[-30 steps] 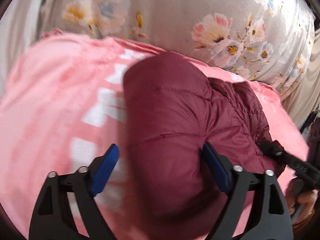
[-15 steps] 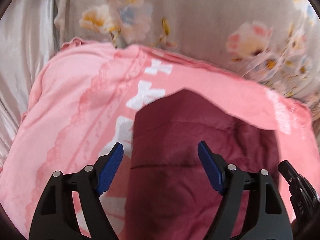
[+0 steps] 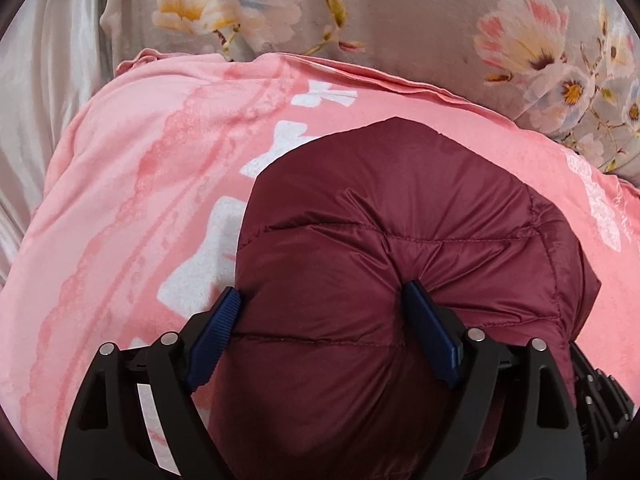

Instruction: Fold large clothes

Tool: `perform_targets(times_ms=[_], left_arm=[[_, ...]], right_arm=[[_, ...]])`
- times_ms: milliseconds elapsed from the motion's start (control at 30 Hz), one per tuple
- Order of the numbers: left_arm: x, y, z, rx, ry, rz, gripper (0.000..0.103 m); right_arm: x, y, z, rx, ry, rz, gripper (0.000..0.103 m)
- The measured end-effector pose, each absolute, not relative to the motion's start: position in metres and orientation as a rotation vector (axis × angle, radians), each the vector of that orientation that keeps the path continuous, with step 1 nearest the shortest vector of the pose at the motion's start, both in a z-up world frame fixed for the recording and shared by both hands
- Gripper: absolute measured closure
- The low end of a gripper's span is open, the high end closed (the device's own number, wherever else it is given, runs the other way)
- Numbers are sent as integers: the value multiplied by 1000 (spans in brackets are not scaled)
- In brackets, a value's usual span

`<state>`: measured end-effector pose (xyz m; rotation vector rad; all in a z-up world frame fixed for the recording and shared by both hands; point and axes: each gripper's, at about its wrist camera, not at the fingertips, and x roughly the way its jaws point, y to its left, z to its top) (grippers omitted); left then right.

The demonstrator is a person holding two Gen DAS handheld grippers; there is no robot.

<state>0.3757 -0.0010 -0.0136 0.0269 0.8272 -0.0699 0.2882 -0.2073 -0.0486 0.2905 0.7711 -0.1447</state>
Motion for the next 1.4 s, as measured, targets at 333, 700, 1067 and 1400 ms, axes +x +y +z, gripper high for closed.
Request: perform_targets(times_ms=[333, 700, 1067, 1400], left_arm=[[338, 16, 16, 23, 847, -99, 22], [217, 51, 6, 108, 867, -128, 23], [188, 53, -2, 74, 855, -109, 24], [148, 24, -21, 133, 819, -132, 23]], right_arm=[[238, -208, -11, 278, 744, -92, 102], [163, -177, -40, 228, 842, -26, 103], [108, -159, -38, 220, 806, -39, 88], [80, -151, -46, 197, 795, -73, 68]])
